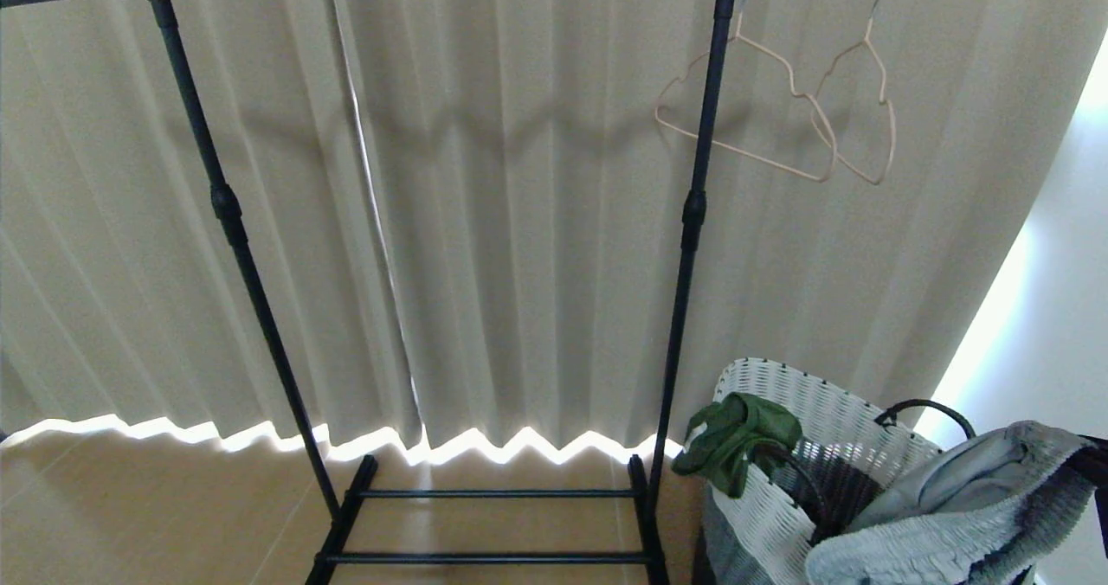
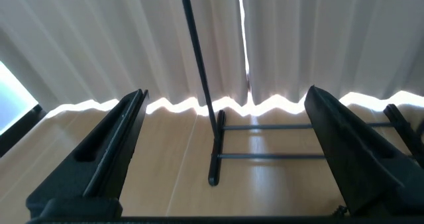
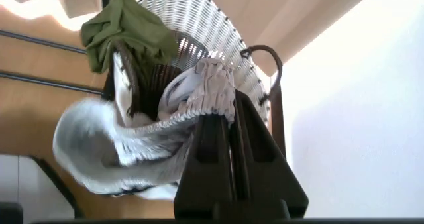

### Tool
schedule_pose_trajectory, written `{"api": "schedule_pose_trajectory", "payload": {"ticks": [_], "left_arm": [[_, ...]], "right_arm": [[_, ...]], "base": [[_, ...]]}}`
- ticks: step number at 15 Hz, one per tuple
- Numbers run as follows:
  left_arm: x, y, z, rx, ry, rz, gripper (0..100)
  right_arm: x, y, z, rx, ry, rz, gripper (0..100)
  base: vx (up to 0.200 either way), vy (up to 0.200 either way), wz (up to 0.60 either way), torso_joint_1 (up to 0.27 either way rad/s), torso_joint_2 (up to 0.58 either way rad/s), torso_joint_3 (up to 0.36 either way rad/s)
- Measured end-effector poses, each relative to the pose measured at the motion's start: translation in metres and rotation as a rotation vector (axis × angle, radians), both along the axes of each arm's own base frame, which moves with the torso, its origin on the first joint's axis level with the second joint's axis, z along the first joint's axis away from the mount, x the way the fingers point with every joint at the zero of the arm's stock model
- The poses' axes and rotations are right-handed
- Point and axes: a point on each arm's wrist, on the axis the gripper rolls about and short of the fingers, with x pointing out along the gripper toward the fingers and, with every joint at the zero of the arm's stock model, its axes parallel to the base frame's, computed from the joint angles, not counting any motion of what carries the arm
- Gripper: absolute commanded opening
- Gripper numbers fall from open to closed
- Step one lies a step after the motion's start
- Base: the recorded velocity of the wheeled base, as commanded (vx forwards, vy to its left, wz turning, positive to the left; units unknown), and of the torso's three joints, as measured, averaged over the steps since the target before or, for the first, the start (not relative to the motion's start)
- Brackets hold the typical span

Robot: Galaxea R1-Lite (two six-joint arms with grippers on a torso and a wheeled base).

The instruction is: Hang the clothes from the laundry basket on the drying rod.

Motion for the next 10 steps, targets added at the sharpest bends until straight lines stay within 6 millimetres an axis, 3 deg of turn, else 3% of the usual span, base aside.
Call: {"api": "schedule_pose_trajectory", "payload": {"ticks": [1,6,10], "left_arm": [[0.0000,0.0000,0.0000,-0.001,0.000,0.000,100],[0.0000,0.0000,0.0000,-0.002,0.000,-0.001,100],[0.0000,0.0000,0.0000,-0.003,0.000,0.003,100]], "right_arm": [[-0.0019,-0.0002,0.0015,0.000,-0.012,-0.001,0],[-0.0055,-0.0005,0.0051,0.003,-0.039,-0.001,0],[-0.0059,-0.0005,0.0058,0.003,-0.044,-0.001,0]], "base": [[-0.200,0.000,0.00,-0.002,0.01,-0.007],[0.000,0.000,0.00,0.000,0.00,0.000],[0.000,0.200,0.00,0.004,0.00,0.002]]}}
